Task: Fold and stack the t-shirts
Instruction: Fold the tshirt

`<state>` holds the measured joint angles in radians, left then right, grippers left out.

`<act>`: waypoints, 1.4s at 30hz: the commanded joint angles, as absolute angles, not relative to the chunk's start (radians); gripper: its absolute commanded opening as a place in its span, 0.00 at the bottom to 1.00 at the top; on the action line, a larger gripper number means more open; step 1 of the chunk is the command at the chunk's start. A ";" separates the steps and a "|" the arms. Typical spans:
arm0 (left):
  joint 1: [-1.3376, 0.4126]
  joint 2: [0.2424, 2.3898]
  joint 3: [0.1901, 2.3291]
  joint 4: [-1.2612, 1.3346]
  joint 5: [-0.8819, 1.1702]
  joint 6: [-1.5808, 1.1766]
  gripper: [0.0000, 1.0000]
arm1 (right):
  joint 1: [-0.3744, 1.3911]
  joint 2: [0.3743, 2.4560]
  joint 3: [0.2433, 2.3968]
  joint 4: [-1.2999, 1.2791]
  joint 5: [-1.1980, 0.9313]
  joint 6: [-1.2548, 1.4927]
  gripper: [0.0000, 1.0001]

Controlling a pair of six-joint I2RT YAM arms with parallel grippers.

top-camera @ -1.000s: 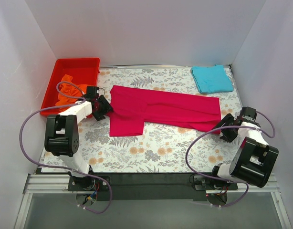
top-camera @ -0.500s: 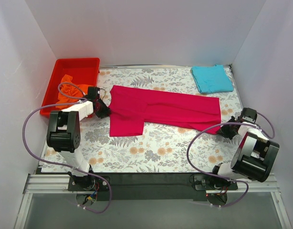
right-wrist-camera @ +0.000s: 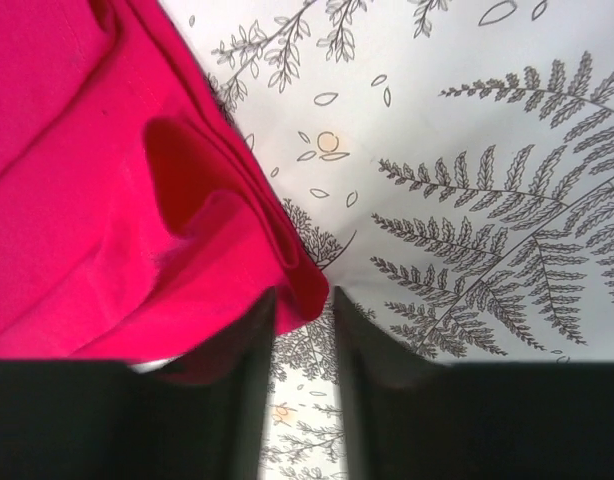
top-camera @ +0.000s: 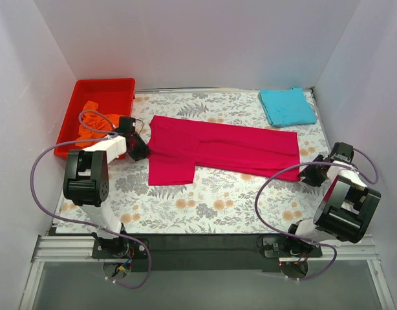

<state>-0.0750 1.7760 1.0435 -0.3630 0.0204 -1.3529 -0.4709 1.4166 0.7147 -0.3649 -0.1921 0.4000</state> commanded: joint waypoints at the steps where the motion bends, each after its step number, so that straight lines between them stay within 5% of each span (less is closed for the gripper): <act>1: -0.071 1.711 1.075 -0.423 -0.006 -1.333 0.33 | -0.468 1.398 0.765 -0.391 -0.192 0.361 0.38; 6: -0.071 1.590 1.049 -0.488 0.029 -1.307 0.64 | -0.405 1.330 0.775 -0.437 -0.172 0.342 0.50; 15: -0.132 1.404 0.875 -0.630 0.063 -1.267 0.70 | -0.310 1.236 0.798 -0.491 -0.169 0.310 0.51; 23: -0.255 1.426 0.821 -0.626 -0.018 -1.308 0.61 | -0.282 1.210 0.802 -0.515 -0.175 0.295 0.61; 34: -0.322 1.552 0.833 -0.600 -0.136 -1.318 0.43 | -0.265 1.187 0.798 -0.529 -0.175 0.278 0.62; 40: -0.327 1.563 0.883 -0.588 -0.141 -1.319 0.02 | -0.265 1.200 0.808 -0.529 -0.184 0.273 0.62; 42: -0.327 1.566 0.948 -0.588 -0.147 -1.319 0.00 | -0.262 1.198 0.813 -0.529 -0.187 0.275 0.62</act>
<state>-0.3225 1.5600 0.8700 -0.6209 -0.1112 -1.3174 -0.2707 1.2076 0.7635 -0.5251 -0.1722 0.2848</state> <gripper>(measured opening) 0.027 0.617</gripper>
